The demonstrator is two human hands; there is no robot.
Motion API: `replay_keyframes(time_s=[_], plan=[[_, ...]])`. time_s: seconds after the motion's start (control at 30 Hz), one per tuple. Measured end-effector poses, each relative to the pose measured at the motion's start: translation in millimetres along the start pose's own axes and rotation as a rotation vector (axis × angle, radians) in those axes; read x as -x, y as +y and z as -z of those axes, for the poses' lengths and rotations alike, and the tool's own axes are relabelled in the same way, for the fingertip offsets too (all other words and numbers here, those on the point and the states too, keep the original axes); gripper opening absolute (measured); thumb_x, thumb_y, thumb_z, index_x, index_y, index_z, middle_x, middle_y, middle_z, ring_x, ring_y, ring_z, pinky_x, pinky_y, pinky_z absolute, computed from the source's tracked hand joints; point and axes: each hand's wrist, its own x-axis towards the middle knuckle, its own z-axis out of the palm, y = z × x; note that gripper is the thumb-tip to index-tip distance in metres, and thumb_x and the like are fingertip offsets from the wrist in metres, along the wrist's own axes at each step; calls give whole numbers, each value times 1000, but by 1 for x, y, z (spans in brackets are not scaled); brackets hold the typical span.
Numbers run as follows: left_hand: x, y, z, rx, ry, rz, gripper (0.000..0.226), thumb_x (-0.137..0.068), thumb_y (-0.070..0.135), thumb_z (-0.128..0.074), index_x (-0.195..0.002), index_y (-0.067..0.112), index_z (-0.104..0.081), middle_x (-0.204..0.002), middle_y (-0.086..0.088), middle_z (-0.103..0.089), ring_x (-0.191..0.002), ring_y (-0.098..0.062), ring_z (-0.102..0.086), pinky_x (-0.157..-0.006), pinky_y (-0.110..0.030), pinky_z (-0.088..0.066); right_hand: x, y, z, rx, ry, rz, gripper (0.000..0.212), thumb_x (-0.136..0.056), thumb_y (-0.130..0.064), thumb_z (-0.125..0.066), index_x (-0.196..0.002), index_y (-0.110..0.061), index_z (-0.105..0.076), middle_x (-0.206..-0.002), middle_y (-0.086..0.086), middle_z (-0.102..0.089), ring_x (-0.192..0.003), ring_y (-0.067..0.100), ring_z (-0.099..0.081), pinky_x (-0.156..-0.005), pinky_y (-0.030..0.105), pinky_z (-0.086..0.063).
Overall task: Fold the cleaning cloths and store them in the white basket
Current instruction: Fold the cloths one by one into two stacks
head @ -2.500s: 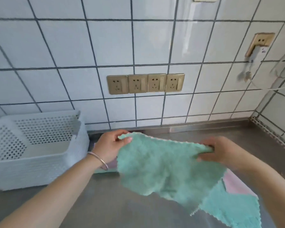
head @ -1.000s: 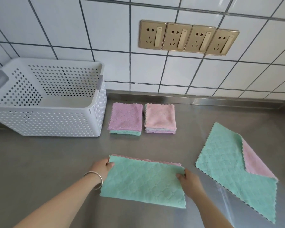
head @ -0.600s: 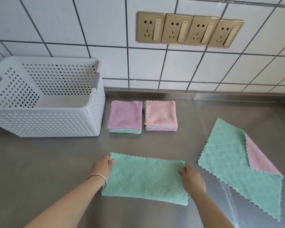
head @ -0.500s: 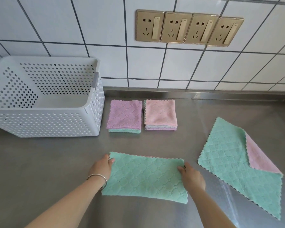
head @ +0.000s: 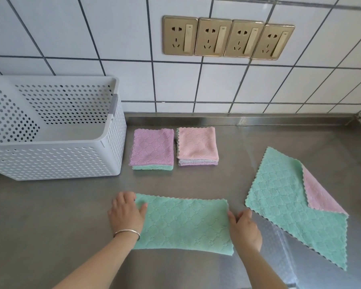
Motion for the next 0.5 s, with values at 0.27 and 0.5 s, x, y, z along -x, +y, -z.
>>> replay_keyframes(time_s=[0.27, 0.5], plan=[[46, 41, -43, -371, -401, -640, 61, -83, 70, -16, -128, 42, -46, -139, 8, -50, -130, -30, -44, -107, -59, -3, 43, 14, -16, 75, -114, -77, 57, -83, -54, -54, -121, -13, -47, -121, 5, -46, -116, 22, -46, -91, 33, -41], [35, 50, -45, -378, -462, -696, 79, -68, 85, -23, -135, 56, 8, -153, 8, 24, -139, -30, 28, -104, -68, 13, 45, 10, -9, 158, -221, -105, 48, -80, -53, -50, -115, -22, -59, -114, 0, -57, -109, 19, -52, -88, 30, -47]])
